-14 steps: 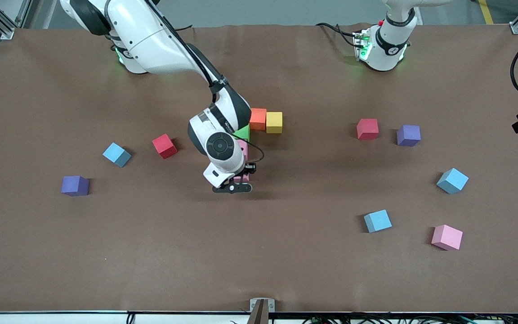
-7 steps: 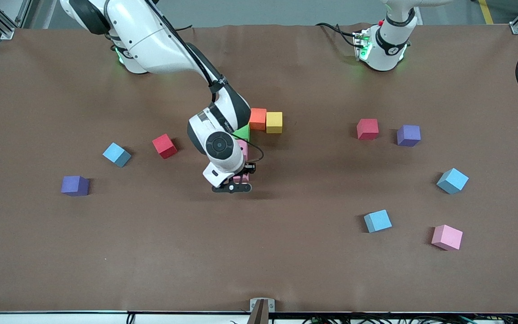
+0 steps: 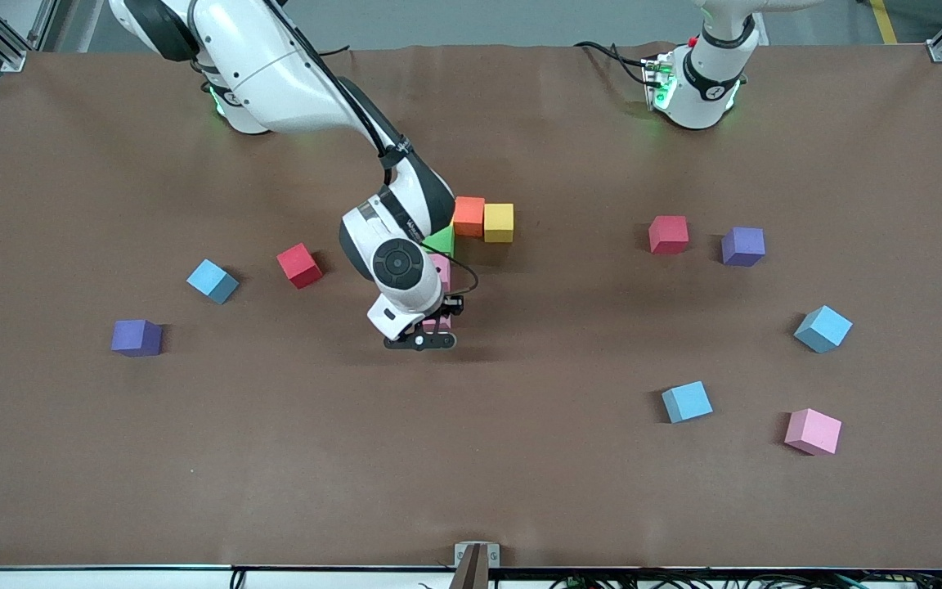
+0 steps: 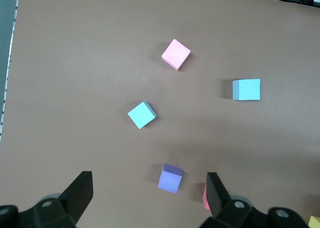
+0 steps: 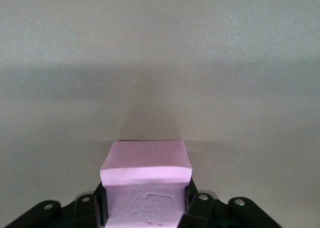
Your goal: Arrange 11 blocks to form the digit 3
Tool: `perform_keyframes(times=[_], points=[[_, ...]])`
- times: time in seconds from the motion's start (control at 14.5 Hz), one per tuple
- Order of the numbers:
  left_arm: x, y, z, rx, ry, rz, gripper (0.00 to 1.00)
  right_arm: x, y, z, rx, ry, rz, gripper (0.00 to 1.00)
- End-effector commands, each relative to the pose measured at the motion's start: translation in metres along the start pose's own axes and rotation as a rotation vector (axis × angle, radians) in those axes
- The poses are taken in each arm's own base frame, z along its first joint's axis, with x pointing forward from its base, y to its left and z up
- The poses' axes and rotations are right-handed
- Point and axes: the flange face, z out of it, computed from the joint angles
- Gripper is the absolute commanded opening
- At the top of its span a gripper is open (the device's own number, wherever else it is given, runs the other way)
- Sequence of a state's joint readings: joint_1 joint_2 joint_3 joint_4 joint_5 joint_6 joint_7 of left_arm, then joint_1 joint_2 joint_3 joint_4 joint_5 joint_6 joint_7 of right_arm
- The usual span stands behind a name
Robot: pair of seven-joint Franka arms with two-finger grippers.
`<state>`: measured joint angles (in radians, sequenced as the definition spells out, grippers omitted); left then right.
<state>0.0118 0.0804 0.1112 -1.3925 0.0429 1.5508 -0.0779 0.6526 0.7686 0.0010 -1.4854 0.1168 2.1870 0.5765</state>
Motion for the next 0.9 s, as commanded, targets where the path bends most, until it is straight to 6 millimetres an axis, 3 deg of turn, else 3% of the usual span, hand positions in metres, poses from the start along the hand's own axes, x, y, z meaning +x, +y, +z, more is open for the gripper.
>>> perform_keyframes(times=[0.0,0.41,0.83], points=[[-0.001,-0.004,-0.005,0.02,0.008,0.003,1.0,-0.007,0.006,-0.005,-0.002,0.003,0.004,0.24],[-0.004,-0.033,-0.009,0.026,0.002,-0.045,1.0,-0.012,0.005,-0.001,-0.006,0.0,-0.002,0.24],[-0.006,-0.037,-0.008,0.027,-0.014,-0.051,1.0,-0.013,0.006,-0.001,-0.009,0.002,-0.005,0.24]])
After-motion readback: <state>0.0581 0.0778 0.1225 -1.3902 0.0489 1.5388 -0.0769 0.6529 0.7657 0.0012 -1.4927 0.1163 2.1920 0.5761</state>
